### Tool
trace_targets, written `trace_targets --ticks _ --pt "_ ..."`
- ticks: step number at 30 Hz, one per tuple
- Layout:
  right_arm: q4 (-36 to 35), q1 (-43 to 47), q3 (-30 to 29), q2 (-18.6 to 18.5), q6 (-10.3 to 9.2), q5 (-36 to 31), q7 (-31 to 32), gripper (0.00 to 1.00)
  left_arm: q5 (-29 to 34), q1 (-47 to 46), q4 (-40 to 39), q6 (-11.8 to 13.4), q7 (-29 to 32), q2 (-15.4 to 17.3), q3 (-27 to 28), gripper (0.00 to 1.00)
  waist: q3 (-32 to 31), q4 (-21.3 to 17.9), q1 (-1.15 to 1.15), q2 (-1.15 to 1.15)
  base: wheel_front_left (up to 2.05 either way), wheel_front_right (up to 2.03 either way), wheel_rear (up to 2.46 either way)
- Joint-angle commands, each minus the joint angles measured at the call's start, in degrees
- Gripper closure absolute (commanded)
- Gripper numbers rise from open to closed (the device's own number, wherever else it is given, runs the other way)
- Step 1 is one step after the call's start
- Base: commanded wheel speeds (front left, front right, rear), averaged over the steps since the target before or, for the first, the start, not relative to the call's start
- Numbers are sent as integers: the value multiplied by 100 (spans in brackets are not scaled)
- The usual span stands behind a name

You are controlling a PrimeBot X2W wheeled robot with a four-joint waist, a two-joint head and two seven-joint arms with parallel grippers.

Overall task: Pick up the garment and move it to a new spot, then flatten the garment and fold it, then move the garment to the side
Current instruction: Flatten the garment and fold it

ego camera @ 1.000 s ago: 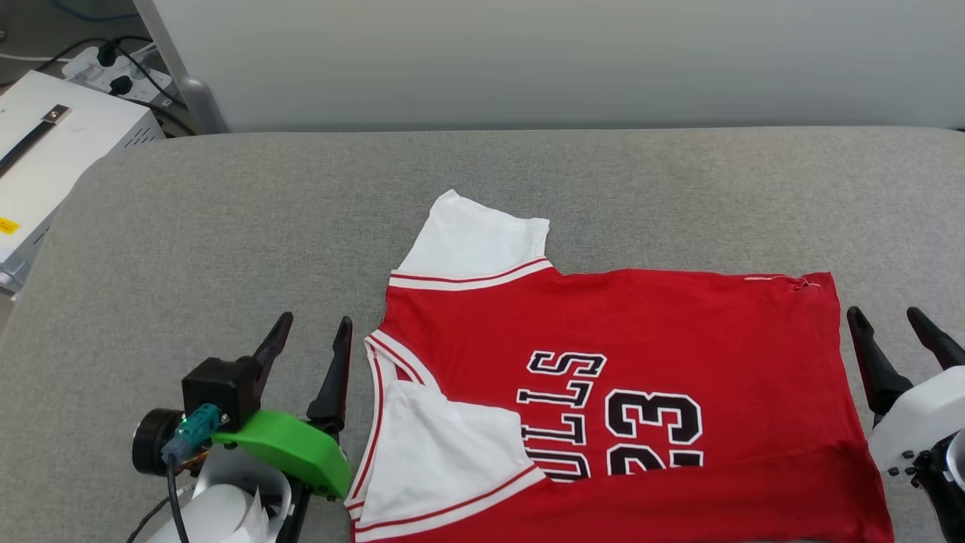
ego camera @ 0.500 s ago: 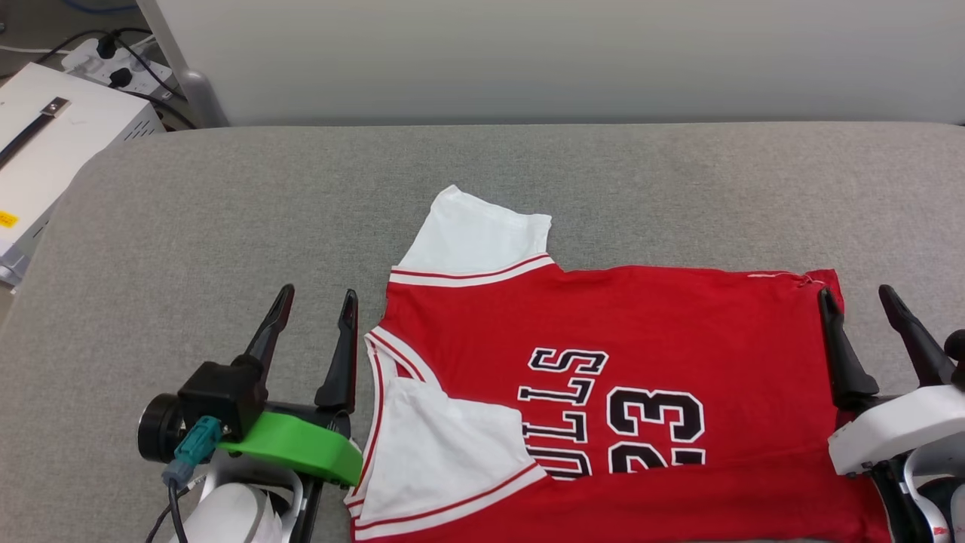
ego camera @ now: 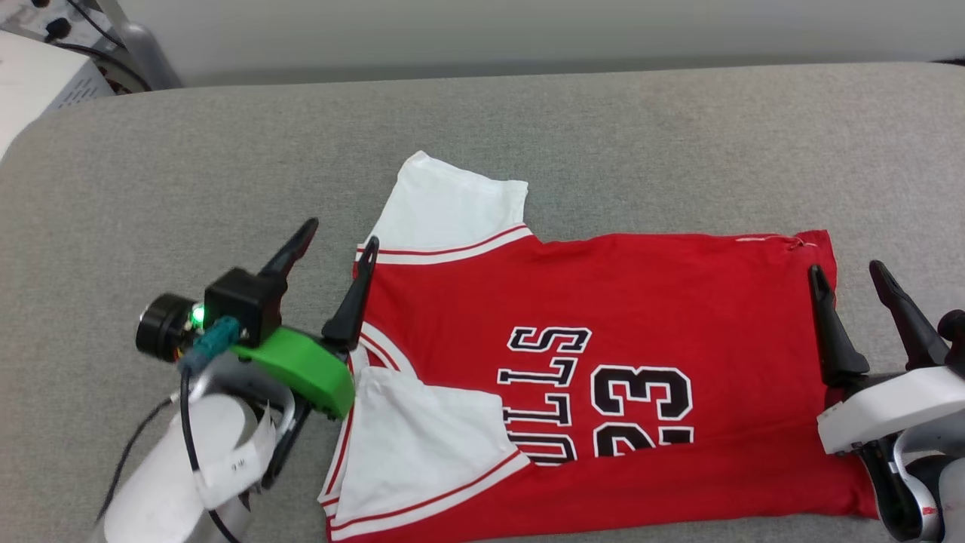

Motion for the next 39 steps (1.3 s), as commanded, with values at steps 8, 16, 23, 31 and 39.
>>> trace_targets --ticks 8,16,23,31,39 --pt "142 -468 249 146 -5 40 -289 0 -484 -1929 590 -724 2017 466 -156 0 867 -746 0 61 0 0 0" --pt "429 -744 527 304 -5 111 -621 0 -1414 -3385 1311 -864 4342 902 -552 0 1371 -1274 0 61 0 0 0" --pt "669 -902 797 384 -5 273 -774 0 -1708 -4117 1951 -869 5462 1096 -709 0 1716 -1582 0 61 0 0 0" --pt "856 -1104 1000 371 -5 436 -897 0 -1620 -4521 2662 -743 5657 1115 -736 0 1976 -1771 0 61 0 0 0" --pt "979 -1252 1202 274 -5 509 -899 0 -1523 -4398 3197 -628 5660 1112 -868 100 2028 -1811 0 61 0 0 0"
